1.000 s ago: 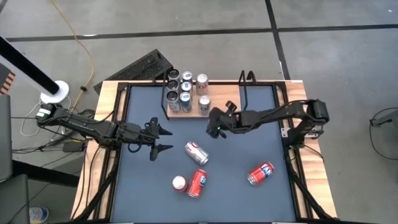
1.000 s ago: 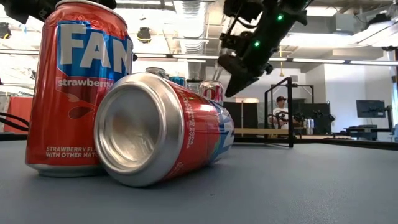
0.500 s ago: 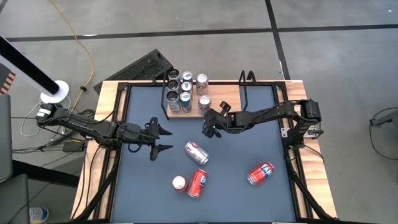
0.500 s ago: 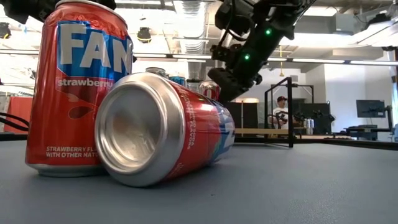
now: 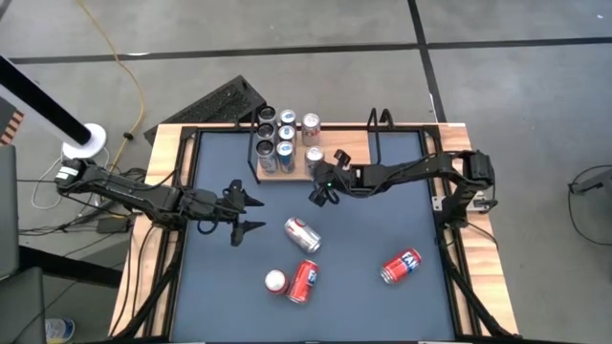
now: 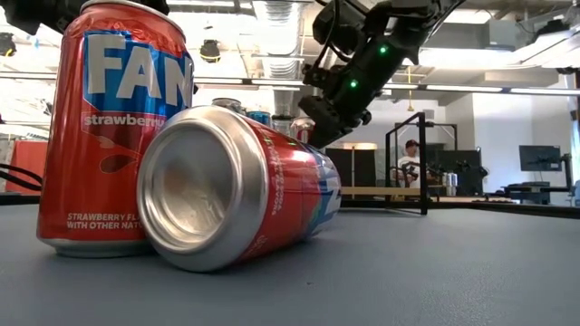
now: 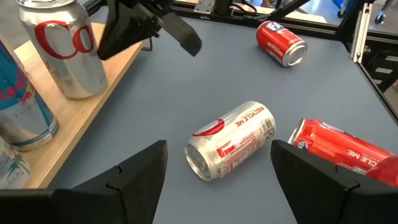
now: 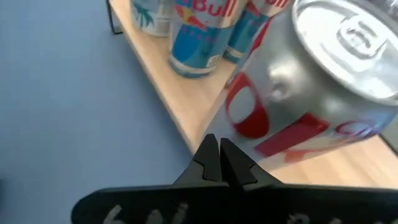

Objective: Place canned beverage on shelf
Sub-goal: Put the right silver soda can aligned with the other silver soda can on the shelf

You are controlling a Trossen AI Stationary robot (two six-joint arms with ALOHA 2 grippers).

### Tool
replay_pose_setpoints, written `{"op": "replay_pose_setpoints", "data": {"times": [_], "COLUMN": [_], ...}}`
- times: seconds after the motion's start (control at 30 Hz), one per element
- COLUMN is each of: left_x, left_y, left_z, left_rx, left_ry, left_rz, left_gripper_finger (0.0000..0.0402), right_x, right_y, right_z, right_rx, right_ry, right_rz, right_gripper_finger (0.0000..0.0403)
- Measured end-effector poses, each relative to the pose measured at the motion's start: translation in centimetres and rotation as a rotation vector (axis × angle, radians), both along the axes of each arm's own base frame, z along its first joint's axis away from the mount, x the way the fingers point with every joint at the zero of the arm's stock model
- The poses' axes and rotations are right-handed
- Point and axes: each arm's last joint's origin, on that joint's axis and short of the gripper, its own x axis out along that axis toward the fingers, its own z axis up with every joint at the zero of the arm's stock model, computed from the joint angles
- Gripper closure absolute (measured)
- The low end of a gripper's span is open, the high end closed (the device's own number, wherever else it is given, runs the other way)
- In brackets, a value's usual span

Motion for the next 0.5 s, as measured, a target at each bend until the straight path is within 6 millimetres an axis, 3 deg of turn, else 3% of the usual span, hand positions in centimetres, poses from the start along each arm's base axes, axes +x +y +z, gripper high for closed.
{"op": "replay_pose_setpoints", "data": {"times": [0.5], "left_x": [0.0], "left_y": [0.1], "left_z": [-0.1], "left_rx": [0.026], "left_ry": [0.011], "left_rz": [0.018], "left_gripper_finger": [0.0127], "right_x": [0.0], "right_y": [-2.6], "right_z": [0.5], "right_rx": [-0.061], "right_ry": [-0.013], "right_rz": [-0.008], "right_gripper_finger": [0.0403]}}
